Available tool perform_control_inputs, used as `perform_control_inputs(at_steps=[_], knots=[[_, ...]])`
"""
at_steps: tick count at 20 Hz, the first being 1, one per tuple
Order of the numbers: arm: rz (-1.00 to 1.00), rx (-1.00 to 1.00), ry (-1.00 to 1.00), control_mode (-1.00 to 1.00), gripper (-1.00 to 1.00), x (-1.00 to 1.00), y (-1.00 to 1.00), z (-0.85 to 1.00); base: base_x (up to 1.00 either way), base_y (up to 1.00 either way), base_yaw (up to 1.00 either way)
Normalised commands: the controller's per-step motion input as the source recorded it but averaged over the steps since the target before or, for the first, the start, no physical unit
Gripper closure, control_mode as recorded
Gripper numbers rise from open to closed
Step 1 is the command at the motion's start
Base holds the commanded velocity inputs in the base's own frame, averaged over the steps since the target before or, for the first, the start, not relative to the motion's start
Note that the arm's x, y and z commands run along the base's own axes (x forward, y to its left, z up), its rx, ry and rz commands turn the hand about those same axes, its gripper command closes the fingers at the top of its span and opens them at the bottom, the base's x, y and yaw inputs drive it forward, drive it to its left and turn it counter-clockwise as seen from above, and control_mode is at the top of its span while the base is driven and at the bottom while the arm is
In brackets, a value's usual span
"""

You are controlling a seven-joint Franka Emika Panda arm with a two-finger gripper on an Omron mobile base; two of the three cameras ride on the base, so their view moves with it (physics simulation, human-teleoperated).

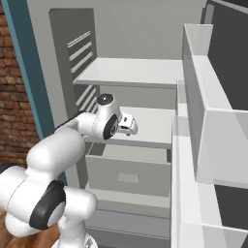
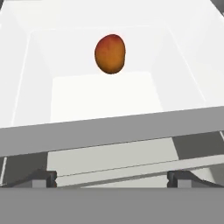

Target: Open the fridge, remove the mango, avocado, and fish, and place them on any counter.

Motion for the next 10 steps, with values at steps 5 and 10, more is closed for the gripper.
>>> perform_control_inputs(at_steps=[5, 10], knots=[[0.00, 0.00, 0.03, -1.00, -1.00, 0.70, 0.00, -0.16, 0.00, 0.00, 0.00], [0.00, 0.00, 0.05, -1.00, -1.00, 0.61, 0.00, -0.20, 0.00, 0.00, 0.00]])
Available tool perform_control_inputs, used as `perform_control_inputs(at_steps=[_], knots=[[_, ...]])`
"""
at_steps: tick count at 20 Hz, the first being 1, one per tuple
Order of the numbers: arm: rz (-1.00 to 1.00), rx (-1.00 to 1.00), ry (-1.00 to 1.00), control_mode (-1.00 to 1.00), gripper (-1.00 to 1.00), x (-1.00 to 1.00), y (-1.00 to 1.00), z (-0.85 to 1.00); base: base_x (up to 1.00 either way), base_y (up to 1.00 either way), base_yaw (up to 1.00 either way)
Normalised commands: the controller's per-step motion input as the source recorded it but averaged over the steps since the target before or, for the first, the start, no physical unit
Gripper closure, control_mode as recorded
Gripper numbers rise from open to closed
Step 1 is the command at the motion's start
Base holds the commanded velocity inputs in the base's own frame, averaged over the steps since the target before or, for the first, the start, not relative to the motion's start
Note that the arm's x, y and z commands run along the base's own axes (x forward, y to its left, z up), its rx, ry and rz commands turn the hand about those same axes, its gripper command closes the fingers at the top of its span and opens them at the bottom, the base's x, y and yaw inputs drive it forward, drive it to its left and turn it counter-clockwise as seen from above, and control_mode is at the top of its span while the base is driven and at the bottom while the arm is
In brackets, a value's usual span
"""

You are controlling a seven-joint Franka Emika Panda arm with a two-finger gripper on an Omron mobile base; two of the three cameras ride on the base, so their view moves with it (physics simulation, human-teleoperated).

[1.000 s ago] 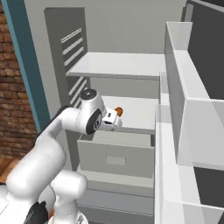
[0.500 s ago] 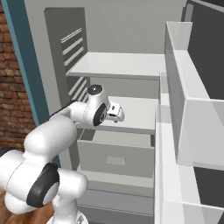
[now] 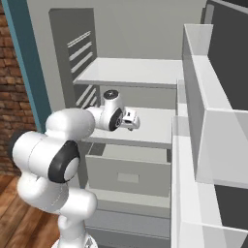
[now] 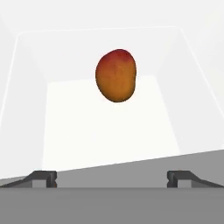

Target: Open the fridge, remove the mango, avocado, and fish, and place them on any counter.

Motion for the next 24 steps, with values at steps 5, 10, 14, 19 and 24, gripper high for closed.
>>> perform_control_inputs(at_steps=[5, 10, 14, 19, 24], knots=[[0.00, 0.00, 0.05, -1.00, -1.00, 0.64, -0.07, -0.32, 0.00, 0.00, 0.00], [0.00, 0.00, 0.00, -1.00, -1.00, 0.55, -0.23, -0.43, 0.00, 0.00, 0.00], [0.00, 0.00, 0.00, -1.00, -1.00, 0.52, -0.01, -0.25, 0.00, 0.00, 0.00], [0.00, 0.00, 0.00, -1.00, -1.00, 0.49, -0.01, -0.22, 0.00, 0.00, 0.00], [0.00, 0.00, 0.11, -1.00, 1.00, 0.10, -0.03, -0.25, 0.00, 0.00, 0.00]])
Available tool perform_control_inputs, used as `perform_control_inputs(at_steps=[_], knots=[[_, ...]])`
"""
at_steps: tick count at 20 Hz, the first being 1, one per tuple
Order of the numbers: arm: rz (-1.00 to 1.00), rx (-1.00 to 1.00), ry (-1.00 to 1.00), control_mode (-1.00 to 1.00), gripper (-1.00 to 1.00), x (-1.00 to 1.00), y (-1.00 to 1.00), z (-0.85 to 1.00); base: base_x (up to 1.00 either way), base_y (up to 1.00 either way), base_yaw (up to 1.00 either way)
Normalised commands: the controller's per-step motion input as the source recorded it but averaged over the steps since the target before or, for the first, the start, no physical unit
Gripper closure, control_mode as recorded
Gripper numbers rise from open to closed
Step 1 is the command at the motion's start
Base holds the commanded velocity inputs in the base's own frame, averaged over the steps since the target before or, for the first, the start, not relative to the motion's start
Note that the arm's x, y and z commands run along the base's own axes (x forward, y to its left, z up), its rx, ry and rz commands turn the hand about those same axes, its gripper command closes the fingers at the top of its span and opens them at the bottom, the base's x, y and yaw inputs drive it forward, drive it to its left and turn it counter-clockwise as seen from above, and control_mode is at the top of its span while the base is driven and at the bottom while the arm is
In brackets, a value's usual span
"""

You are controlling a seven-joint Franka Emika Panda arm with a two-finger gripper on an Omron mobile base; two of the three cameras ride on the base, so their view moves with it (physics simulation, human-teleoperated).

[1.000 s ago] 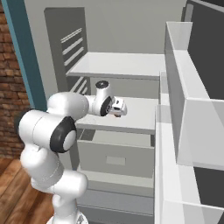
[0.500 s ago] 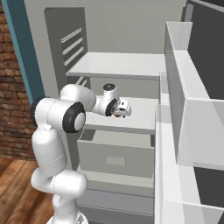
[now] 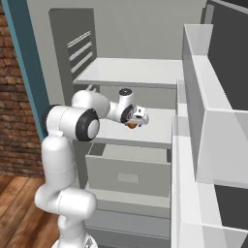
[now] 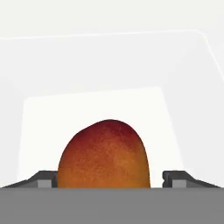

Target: Open the fridge, remove the mango, avocado, and fish, and place them on any counter.

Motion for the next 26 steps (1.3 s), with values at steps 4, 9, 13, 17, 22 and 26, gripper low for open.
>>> perform_control_inputs(at_steps=[4, 9, 13, 17, 22, 26], knots=[[0.00, 0.00, 0.25, -1.00, 1.00, -0.20, -0.15, -0.57, 0.00, 0.00, 0.00], [0.00, 0.00, 0.12, -1.00, 1.00, -0.09, -0.14, -0.70, 0.00, 0.00, 0.00], [0.00, 0.09, 0.00, -1.00, 1.00, -0.08, -0.64, -1.00, 0.00, 0.00, 0.00], [-0.02, 0.20, -0.04, -1.00, 1.00, -0.42, -0.55, -1.00, 0.00, 0.00, 0.00], [-0.05, 0.07, 0.01, -1.00, 1.00, -0.97, -0.62, -0.98, 0.00, 0.00, 0.00], [-0.01, -0.02, -0.04, -1.00, 1.00, -1.00, -0.25, -0.45, 0.00, 0.00, 0.00]])
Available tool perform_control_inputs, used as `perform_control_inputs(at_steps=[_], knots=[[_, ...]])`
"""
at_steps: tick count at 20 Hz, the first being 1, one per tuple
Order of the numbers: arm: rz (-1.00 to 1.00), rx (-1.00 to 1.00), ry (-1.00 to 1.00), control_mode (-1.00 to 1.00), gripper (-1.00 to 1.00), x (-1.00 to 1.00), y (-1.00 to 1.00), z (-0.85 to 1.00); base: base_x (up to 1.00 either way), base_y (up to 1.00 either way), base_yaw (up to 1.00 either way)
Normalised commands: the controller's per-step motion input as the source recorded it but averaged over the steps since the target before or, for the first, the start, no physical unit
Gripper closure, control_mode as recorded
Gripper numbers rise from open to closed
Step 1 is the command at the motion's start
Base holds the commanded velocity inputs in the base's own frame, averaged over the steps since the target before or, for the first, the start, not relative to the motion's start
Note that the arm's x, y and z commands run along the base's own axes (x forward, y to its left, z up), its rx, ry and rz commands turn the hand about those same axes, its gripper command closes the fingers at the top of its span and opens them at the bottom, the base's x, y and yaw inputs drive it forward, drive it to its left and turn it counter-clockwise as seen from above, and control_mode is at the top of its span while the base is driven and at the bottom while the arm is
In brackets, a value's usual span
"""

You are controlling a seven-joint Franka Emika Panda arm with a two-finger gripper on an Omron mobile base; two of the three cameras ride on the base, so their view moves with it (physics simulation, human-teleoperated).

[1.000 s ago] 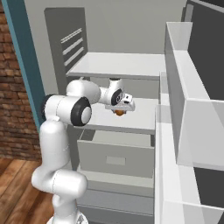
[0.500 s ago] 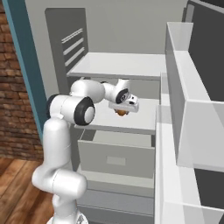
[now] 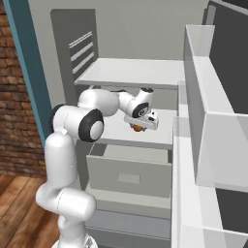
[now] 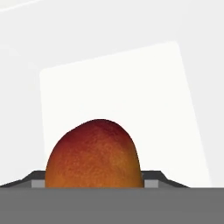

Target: Open the fridge, remove the mango, avocado, and fish, and place them on any counter.

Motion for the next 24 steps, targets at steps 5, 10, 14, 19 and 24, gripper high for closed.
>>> perform_control_inputs(at_steps=[5, 10, 14, 19, 24], knots=[[0.00, -0.12, -0.11, -1.00, 1.00, -1.00, -0.11, -0.03, 0.00, 0.00, 0.00], [0.02, -0.24, -0.18, -1.00, 1.00, -1.00, 0.00, 0.78, 0.00, 0.00, 0.00], [0.06, -0.14, -0.25, -1.00, 1.00, -1.00, -0.01, 0.54, 0.00, 0.00, 0.00], [0.13, -0.01, -0.05, -1.00, 1.00, -1.00, 0.01, 1.00, 0.00, 0.00, 0.00], [0.17, 0.00, 0.00, -1.00, 1.00, -1.00, 0.17, 1.00, 0.00, 0.00, 0.00]])
